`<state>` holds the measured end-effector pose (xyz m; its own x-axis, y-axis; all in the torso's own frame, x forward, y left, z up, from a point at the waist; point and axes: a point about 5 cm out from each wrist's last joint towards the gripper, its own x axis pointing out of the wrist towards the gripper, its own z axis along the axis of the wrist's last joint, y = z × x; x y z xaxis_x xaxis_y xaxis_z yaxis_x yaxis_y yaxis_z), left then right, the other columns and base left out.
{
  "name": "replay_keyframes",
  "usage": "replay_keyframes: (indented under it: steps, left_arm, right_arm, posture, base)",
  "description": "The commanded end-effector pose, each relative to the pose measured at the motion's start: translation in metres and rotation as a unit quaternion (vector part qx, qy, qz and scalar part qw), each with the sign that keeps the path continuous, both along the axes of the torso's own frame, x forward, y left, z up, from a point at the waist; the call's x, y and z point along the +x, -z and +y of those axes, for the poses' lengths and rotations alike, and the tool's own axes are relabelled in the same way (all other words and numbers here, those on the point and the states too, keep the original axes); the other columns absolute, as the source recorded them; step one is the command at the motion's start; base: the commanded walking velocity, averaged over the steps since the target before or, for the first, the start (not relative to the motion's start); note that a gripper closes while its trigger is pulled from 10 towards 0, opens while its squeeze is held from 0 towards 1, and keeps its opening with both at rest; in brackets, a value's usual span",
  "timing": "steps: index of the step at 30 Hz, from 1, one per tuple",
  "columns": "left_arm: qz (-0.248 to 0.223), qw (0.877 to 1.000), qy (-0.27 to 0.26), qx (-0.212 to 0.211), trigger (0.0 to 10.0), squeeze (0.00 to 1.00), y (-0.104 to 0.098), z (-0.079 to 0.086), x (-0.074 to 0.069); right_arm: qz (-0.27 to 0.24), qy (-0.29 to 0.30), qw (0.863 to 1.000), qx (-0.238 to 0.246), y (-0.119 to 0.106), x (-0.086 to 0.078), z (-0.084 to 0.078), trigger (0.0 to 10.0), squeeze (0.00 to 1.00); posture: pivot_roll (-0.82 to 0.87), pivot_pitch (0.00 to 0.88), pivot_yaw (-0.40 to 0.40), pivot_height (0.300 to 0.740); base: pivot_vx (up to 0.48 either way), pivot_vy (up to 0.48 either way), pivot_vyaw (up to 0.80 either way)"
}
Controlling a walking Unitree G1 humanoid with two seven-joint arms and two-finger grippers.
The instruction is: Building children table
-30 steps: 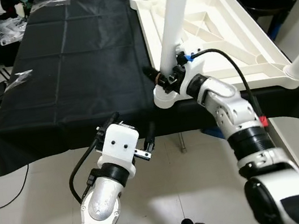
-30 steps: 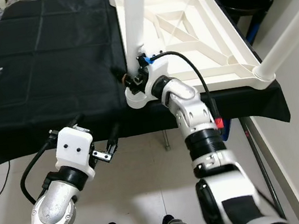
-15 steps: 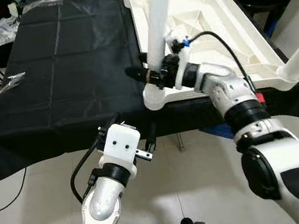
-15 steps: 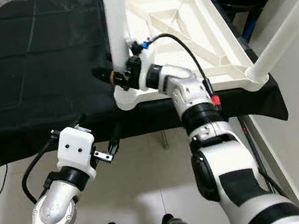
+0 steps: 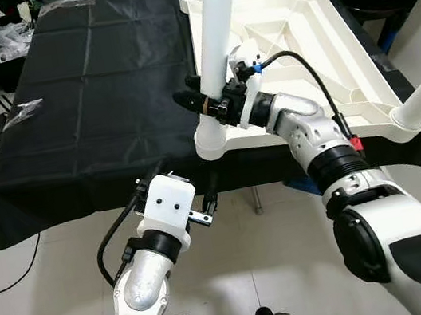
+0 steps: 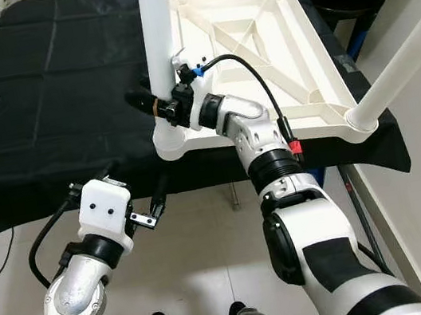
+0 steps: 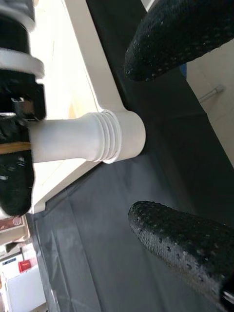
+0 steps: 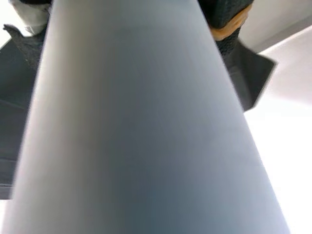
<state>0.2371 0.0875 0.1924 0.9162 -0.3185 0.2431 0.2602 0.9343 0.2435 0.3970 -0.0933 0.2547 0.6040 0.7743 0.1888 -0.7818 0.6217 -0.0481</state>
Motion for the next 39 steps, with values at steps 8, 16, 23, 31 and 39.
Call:
replay_keyframes:
  steps: [8,16,23,31,39]
  left_arm:
    - [-0.003,1.000,0.009,0.006,10.0,0.00,0.001,-0.004,0.000]
    - [-0.004,1.000,0.008,0.006,10.0,0.00,0.000,-0.004,0.001]
    - [-0.003,1.000,0.004,0.007,10.0,0.00,0.001,-0.002,-0.001]
    - [0.002,1.000,0.002,0.006,10.0,0.00,0.003,-0.001,-0.001]
    - [0.002,1.000,0.002,0.006,10.0,0.00,0.003,-0.003,0.000]
  right_arm:
    - [0.087,0.354,0.931,0.029,0.033,0.001,-0.018,0.0,0.00]
    - [0.093,0.417,0.903,0.051,0.032,-0.007,0.002,0.0,0.00]
    - [0.124,0.452,0.877,0.109,0.024,-0.019,0.038,10.0,0.00]
    - [0.070,0.362,0.923,0.108,0.008,-0.023,0.038,10.0,1.00]
    - [0.058,0.123,0.991,-0.007,0.007,-0.017,0.019,10.0,0.00]
  posture:
    - [0.18,0.192,-0.068,0.740]
    - [0.18,0.199,-0.068,0.740]
    - [0.19,0.208,-0.073,0.740]
    - [0.18,0.217,-0.072,0.740]
    - [0.17,0.219,-0.070,0.740]
  base:
    - [0.000,0.000,0.00]
    - [0.000,0.000,0.00]
    - [0.000,0.000,0.00]
    - [0.000,0.000,0.00]
    - [0.000,0.000,0.00]
